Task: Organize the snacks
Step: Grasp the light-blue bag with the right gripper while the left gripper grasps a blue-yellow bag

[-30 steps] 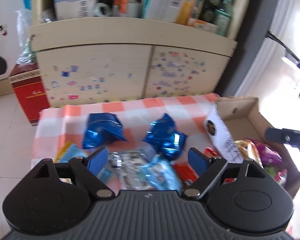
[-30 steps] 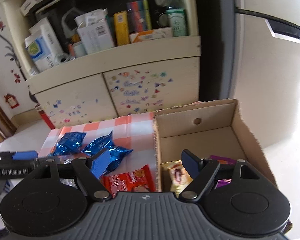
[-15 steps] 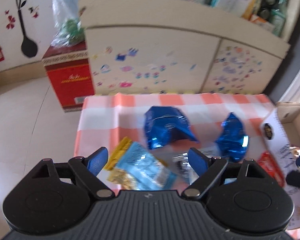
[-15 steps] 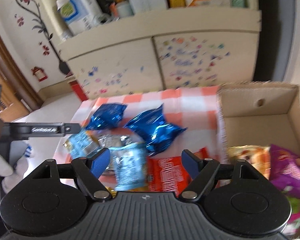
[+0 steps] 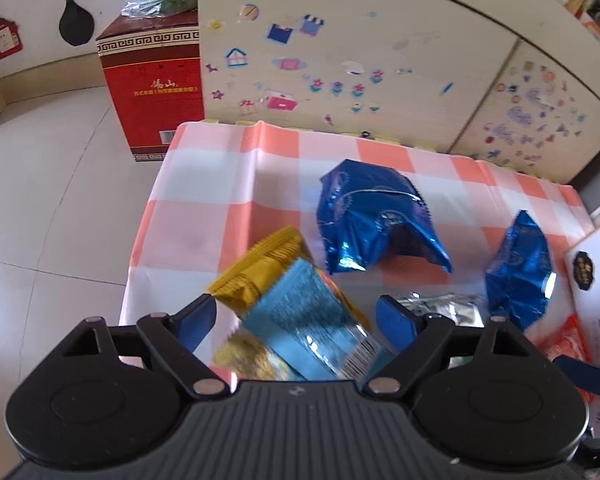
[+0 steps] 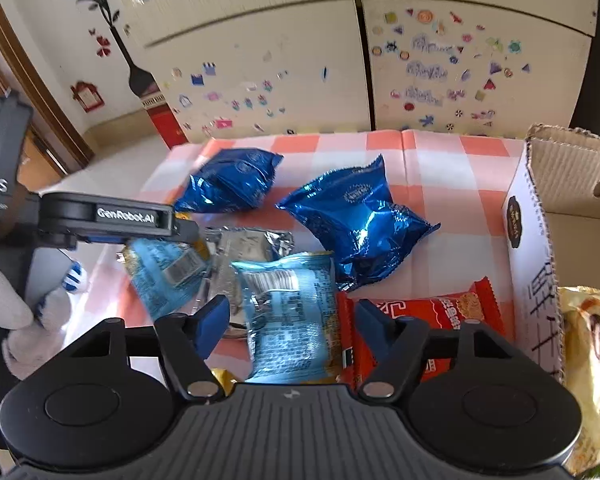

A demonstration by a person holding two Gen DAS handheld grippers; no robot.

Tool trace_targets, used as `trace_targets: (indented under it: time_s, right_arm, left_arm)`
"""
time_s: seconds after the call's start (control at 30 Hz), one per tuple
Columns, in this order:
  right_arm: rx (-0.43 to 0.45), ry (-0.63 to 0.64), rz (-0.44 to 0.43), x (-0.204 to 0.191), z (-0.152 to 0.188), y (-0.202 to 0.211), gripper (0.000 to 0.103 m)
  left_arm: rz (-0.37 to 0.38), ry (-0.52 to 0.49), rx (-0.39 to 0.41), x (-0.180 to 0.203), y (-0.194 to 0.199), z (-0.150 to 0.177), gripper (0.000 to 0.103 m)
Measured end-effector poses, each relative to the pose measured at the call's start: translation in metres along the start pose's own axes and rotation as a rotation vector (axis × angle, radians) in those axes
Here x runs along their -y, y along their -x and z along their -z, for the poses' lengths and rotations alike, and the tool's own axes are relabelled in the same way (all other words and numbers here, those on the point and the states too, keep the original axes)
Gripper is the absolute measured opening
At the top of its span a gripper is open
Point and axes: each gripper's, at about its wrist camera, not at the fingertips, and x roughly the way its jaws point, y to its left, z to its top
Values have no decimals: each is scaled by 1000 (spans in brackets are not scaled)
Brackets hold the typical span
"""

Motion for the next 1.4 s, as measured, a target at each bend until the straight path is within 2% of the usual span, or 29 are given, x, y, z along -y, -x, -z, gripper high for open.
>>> trace_targets:
  time_s: [0.1,0.2,0.27,0.33,0.43,0.57,0.7,0.87,1.0,1.07,1.2,1.33,1.4]
  right_arm:
    - [-14,3,7,0,0,-12,75]
    - [-23,33,-7,-4,0,-19,74]
    - [-26,21,-25,-4,2,-23,73]
    - [-35,-1,-61,-3,2,-23,68]
    - [-51,32,-71,-10,3,-20,64]
    - [-66,23,-76,-11,4,-19,64]
    - [-62,-16,-71,-7,4,-22,68]
    - [-73,-19,-80,-8,5,-22,65]
    - [-71,-18,-74,-6,6,-20,57]
    - [-72,-24,-74,-5,5,-20,56]
    - [-72,-18,-63,-7,6,-19,56]
    - [-71,-22,-58,-7,7,-19,56]
    - [-70,-23,-55,-8,6,-19,56]
  left_arm:
    - [-4,8,-9,-2,-4,0,87]
    - [25,16,-30,-3,-6,1,87]
    - [10,-5,-33,-1,-6,4,87]
    - [-11,-19,-38,0,-6,8,86]
    - [-9,-36,-45,-2,-3,12,84]
    - [17,-46,-47,-9,0,15,83]
    - [28,-66,-43,-6,0,18,85]
    - [43,-115,-68,1,1,21,88]
    - [131,-66,-78,-13,13,18,88]
    - [148,-119,-64,-14,18,20,89]
    - [135,-315,-85,-2,16,36,90]
    - [98,-428,-66,6,12,51,94]
    - [98,-438,-41,8,12,53,94]
